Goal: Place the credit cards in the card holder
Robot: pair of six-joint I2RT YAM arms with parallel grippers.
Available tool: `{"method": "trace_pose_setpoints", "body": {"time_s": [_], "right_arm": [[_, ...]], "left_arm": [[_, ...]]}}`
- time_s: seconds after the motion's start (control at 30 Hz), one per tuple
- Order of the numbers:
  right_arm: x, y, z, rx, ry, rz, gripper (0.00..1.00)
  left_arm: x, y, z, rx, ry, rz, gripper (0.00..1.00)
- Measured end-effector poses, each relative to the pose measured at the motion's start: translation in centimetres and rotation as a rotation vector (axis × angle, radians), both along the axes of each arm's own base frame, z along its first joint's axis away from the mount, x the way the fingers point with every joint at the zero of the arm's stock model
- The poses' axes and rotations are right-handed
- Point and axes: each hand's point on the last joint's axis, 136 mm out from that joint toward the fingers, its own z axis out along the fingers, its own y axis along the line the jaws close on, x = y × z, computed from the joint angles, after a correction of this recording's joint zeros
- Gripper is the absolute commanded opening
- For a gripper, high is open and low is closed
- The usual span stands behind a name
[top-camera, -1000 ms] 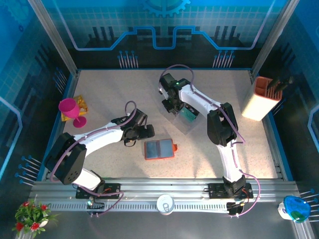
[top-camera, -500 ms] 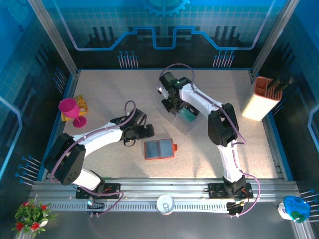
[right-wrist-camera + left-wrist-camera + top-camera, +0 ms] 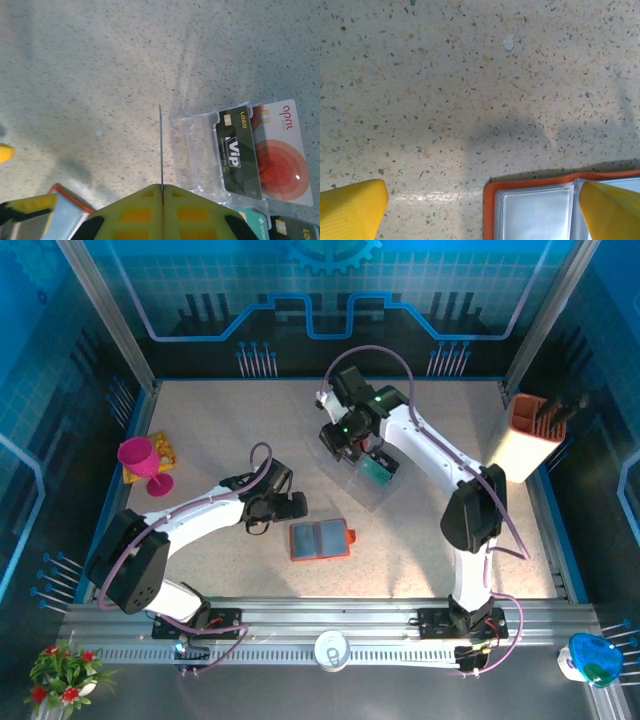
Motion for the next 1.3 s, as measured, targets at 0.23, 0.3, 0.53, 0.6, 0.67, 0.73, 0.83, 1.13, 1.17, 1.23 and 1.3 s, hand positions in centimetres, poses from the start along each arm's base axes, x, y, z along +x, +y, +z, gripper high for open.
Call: {"method": "trace_pose_setpoints", "body": {"time_s": [0.23, 0.3, 0.53, 0.6, 0.67, 0.73, 0.83, 1.13, 1.17, 1.23, 1.3], "right_arm": [[-3.3, -0.5, 1.1, 0.136, 0.017, -0.034, 0.0], [-4.3, -0.7, 0.8, 0.18, 0.03, -0.049, 0.0], [-7.9, -1.3, -2.3, 0.373, 0.105, -0.14, 0.0], [-8.7, -1.6, -3.6, 0.431, 0.133, -0.177, 0.0], [-9.7, -1.7, -5.1, 0.489, 0.165, -0.215, 0.0], [-10.7, -2.0, -7.0, 0.536, 0.197, -0.254, 0.0], [-12.1, -2.3, -9.7, 0.57, 0.245, -0.306, 0.0], [-15.3, -0.9, -11.8, 0.666, 0.236, -0.31, 0.0], [-15.4, -0.8, -11.8, 0.673, 0.228, -0.312, 0.0], [-15.6, -0.7, -12.0, 0.685, 0.211, -0.319, 0.0], [-15.7, -0.7, -12.1, 0.693, 0.199, -0.327, 0.0]], "left_arm": [[-0.4, 0.2, 0.1, 0.014, 0.012, -0.014, 0.99], [-0.5, 0.3, 0.1, 0.016, 0.016, -0.015, 0.99], [-0.7, 0.1, 0.7, -0.004, 0.011, -0.022, 0.99], [-0.9, -0.2, 0.7, -0.007, 0.009, -0.029, 0.99], [-1.1, -0.6, 0.8, -0.008, 0.01, -0.042, 0.99], [-1.6, -1.2, 0.8, -0.007, 0.009, -0.065, 0.99], [-2.6, -1.9, 0.4, 0.0, 0.015, -0.097, 0.99], [-5.3, -1.5, -1.7, 0.083, 0.054, -0.117, 0.99], [-5.5, -1.4, -1.8, 0.089, 0.056, -0.116, 0.99], [-5.8, -1.2, -2.0, 0.103, 0.058, -0.121, 0.99], [-6.0, -1.2, -2.2, 0.112, 0.058, -0.124, 0.99]]}}
